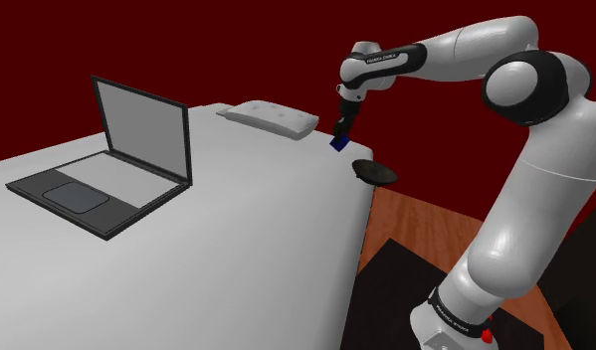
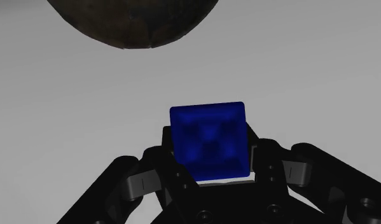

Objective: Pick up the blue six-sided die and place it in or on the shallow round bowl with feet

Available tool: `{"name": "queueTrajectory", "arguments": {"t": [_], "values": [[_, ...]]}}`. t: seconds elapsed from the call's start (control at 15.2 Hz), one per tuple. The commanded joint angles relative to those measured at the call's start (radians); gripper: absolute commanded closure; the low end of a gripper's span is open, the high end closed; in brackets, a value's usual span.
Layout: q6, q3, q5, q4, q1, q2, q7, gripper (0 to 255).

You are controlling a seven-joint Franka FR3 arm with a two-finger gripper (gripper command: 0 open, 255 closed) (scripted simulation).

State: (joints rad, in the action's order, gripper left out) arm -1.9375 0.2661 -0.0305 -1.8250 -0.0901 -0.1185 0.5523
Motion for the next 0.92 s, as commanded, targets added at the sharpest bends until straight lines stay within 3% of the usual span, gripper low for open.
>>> {"name": "queueTrajectory", "arguments": {"t": [0.0,0.46,0.86], "values": [[0.024,0.000,0.002,0.017,0.001,0.007,-0.002,255],[-0.014,0.056,0.056,-0.193,-0.053,0.186,0.090,255],[-0.024,0.106,0.106,-0.310,-0.104,0.302,0.167,255]]}}
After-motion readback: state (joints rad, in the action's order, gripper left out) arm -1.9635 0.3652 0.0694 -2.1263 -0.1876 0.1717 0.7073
